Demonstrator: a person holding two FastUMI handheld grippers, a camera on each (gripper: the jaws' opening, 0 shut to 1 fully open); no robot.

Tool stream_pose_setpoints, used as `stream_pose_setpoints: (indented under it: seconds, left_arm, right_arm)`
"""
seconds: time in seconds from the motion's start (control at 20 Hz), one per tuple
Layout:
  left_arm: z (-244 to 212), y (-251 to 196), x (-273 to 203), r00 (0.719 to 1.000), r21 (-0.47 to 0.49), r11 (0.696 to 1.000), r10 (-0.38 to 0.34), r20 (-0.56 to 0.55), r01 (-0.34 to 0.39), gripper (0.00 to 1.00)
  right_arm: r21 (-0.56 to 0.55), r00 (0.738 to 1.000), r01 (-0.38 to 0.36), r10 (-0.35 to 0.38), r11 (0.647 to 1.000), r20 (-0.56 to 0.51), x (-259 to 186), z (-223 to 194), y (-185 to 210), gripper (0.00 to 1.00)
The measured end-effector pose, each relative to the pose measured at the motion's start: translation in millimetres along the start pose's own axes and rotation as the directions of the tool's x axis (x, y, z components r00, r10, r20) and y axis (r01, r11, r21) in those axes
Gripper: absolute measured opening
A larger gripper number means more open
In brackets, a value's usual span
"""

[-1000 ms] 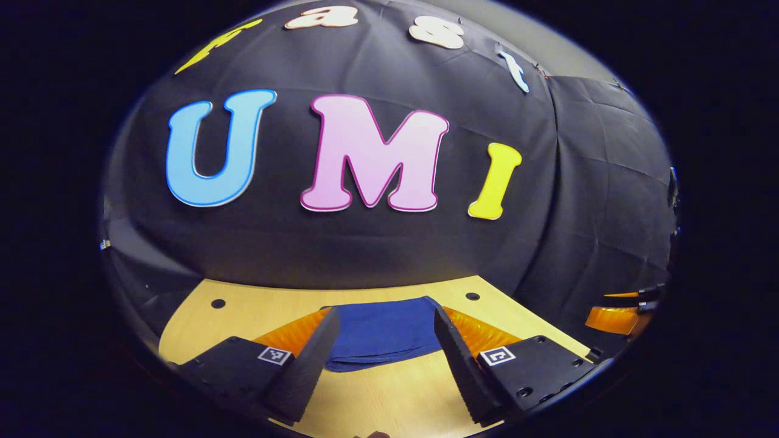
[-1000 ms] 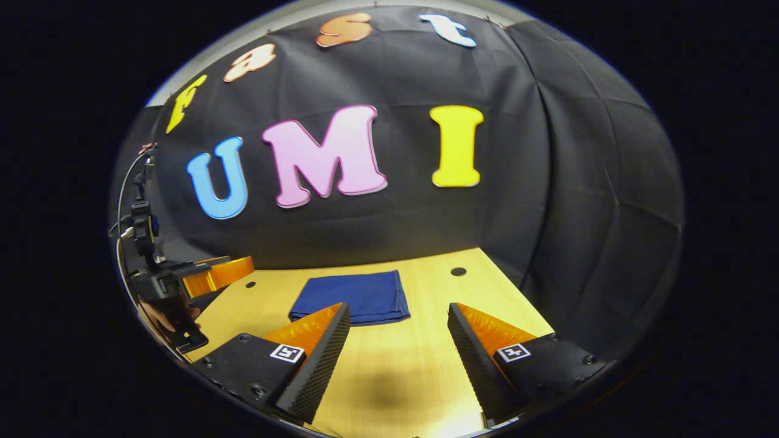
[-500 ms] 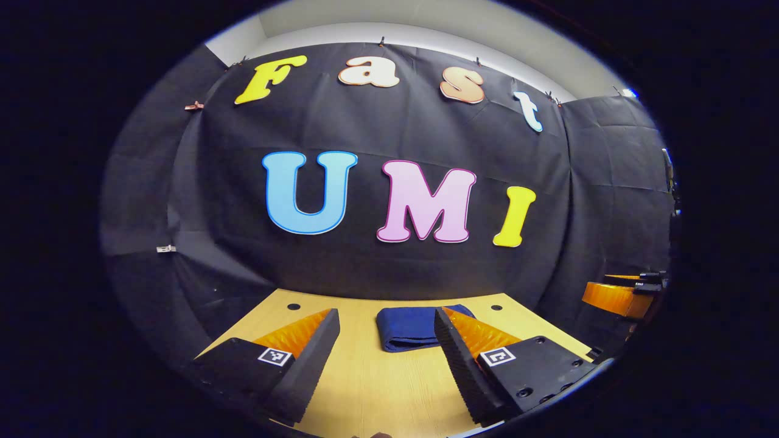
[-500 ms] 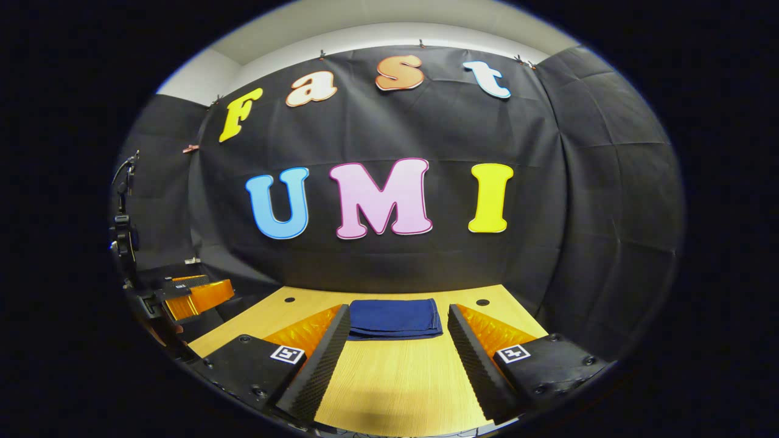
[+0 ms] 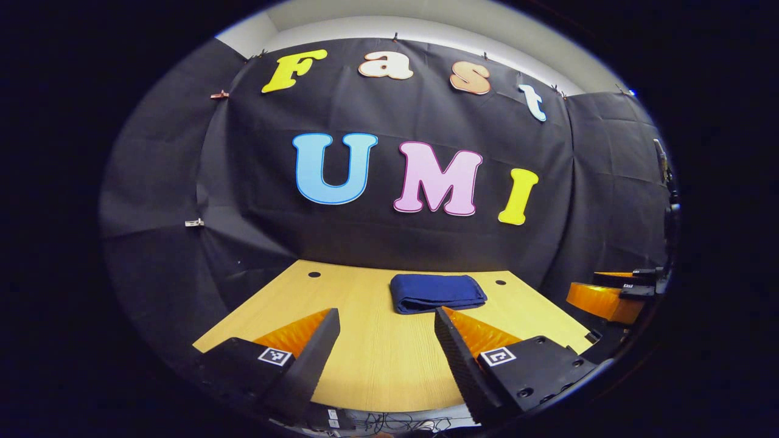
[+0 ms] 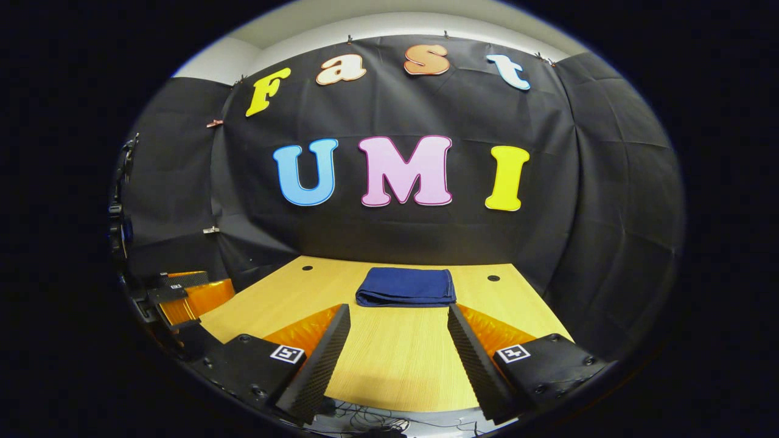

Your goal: Grasp the waist and the cuffs of the jeans and fold them to make the two legs overlap; first hold the waist and fold one-third of the jeans toward the cuffs, then hold the cuffs and fold the remaining one-third in the same direction to finish folding.

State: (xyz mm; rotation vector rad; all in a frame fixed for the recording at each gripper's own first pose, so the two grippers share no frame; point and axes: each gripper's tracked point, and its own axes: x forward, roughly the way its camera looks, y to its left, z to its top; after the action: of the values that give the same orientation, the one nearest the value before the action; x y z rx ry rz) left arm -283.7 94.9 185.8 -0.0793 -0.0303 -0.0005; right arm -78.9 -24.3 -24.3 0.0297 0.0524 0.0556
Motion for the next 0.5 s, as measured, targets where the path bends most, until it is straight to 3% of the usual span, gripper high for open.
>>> stream_pose_setpoints:
  seconds: [0.5]
  left_arm:
    - [18,-17,6,0.997,0.057,0.998,-0.038,0.061,0.035,0.96]
  right_arm:
    - [-0.023,1.0,-0.006,0.007,1.0,0.006,-2,1,10,0.98]
